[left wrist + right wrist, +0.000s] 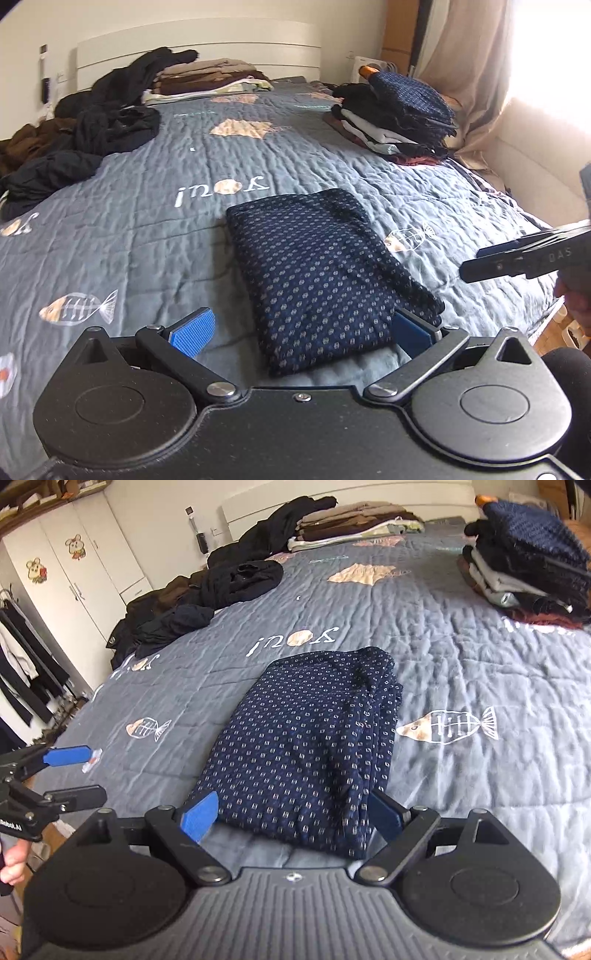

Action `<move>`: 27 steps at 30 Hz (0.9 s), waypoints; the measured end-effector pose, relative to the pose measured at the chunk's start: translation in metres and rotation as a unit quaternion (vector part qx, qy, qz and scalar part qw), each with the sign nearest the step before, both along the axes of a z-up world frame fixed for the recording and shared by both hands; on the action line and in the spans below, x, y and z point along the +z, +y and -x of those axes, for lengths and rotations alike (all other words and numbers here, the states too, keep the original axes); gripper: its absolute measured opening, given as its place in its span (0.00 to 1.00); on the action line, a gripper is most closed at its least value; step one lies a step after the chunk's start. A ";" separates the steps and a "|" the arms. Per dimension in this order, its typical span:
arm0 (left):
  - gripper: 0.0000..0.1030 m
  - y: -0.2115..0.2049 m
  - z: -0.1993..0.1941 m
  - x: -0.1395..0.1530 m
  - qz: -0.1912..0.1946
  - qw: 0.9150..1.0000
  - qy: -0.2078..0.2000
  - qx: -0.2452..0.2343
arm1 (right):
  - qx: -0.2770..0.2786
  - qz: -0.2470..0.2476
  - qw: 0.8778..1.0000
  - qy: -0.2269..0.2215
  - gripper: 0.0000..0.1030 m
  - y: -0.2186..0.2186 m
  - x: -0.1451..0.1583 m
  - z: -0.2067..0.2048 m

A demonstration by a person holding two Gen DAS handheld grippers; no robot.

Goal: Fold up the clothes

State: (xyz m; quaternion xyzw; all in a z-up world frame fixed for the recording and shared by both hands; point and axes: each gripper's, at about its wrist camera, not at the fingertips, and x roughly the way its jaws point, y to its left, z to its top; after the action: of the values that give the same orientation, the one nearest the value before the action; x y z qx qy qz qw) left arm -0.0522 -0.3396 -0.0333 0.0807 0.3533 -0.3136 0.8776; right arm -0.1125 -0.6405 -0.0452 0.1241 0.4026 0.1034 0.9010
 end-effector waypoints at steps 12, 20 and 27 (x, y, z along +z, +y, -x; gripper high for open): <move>1.00 -0.031 -0.081 -0.040 -0.037 0.996 0.074 -0.029 | -0.033 -0.059 0.995 0.072 0.85 -0.041 -0.040 -0.072; 1.00 -0.036 -0.108 0.032 -0.063 0.987 0.149 -0.011 | -0.026 -0.064 0.984 0.163 0.85 -0.026 0.013 -0.072; 1.00 -0.042 -0.108 0.122 -0.093 0.979 0.183 -0.021 | -0.034 -0.051 0.983 0.172 0.85 -0.019 0.115 -0.071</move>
State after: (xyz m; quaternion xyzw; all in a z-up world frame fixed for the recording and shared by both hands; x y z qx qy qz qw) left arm 0.0555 -0.3821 0.0883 0.1105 0.5336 -0.3075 0.7801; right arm -0.0411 -0.6595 0.0697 0.1997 0.5415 0.0703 0.8136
